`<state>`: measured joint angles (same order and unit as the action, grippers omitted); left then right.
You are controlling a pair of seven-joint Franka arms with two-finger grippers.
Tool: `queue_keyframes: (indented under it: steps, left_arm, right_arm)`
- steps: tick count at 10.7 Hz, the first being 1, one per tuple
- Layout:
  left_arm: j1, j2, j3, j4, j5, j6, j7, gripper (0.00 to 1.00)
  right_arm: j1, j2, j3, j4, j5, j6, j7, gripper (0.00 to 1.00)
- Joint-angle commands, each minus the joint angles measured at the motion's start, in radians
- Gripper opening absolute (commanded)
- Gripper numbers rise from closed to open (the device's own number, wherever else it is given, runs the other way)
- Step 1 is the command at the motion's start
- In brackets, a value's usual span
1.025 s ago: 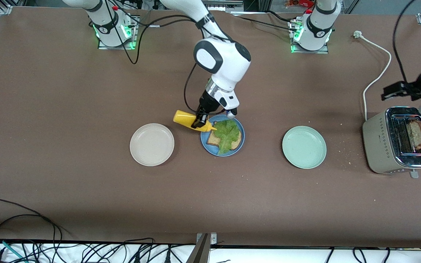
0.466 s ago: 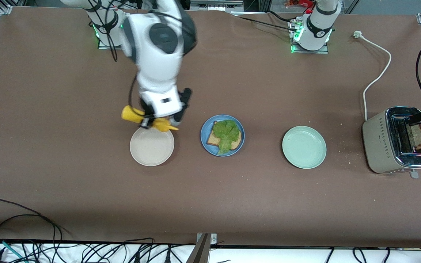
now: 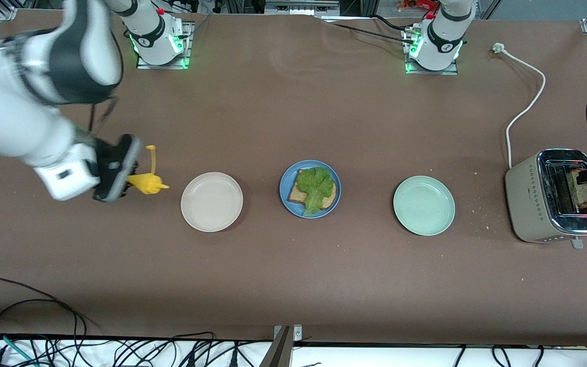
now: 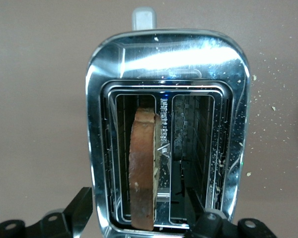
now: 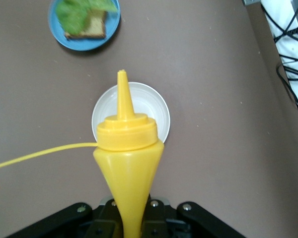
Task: Make sandwich in blue plate with both arms
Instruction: 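Carry the mustard back with the right gripper while the left gripper reaches toaster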
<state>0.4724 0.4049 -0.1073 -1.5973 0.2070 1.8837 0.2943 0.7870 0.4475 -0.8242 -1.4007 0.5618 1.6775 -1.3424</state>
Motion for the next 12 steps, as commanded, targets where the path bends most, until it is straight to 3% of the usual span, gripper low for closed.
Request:
queue_keyframes:
  steps: [1, 3, 4, 7, 8, 12]
  left_arm:
    - [0.006, 0.02, -0.012, 0.016, 0.017, -0.017, -0.038, 0.36]
    - [0.006, 0.022, -0.012, 0.019, 0.014, -0.017, -0.038, 0.08]
    - [0.006, 0.022, -0.012, 0.02, 0.014, -0.017, -0.038, 0.0]
    - [0.003, 0.009, -0.015, 0.03, 0.015, -0.02, -0.034, 0.0]
    - [0.003, -0.003, -0.017, 0.039, 0.021, -0.046, -0.027, 0.0]
    - [-0.008, -0.07, -0.047, 0.135, 0.029, -0.278, -0.026, 0.0]
  right_arm:
    - [-0.252, 0.009, 0.033, -0.063, 0.307, -0.148, -0.359, 0.0]
    - [-0.389, 0.098, 0.037, -0.069, 0.494, -0.273, -0.562, 0.0]
    - [-0.444, 0.156, 0.037, -0.069, 0.574, -0.342, -0.649, 0.0]
    - [-0.541, 0.301, 0.045, -0.069, 0.752, -0.494, -0.831, 0.0]
    - [-0.575, 0.335, 0.074, -0.069, 0.803, -0.54, -0.881, 0.0]
    - [-0.788, 0.422, 0.317, -0.067, 0.811, -0.587, -0.965, 0.0]
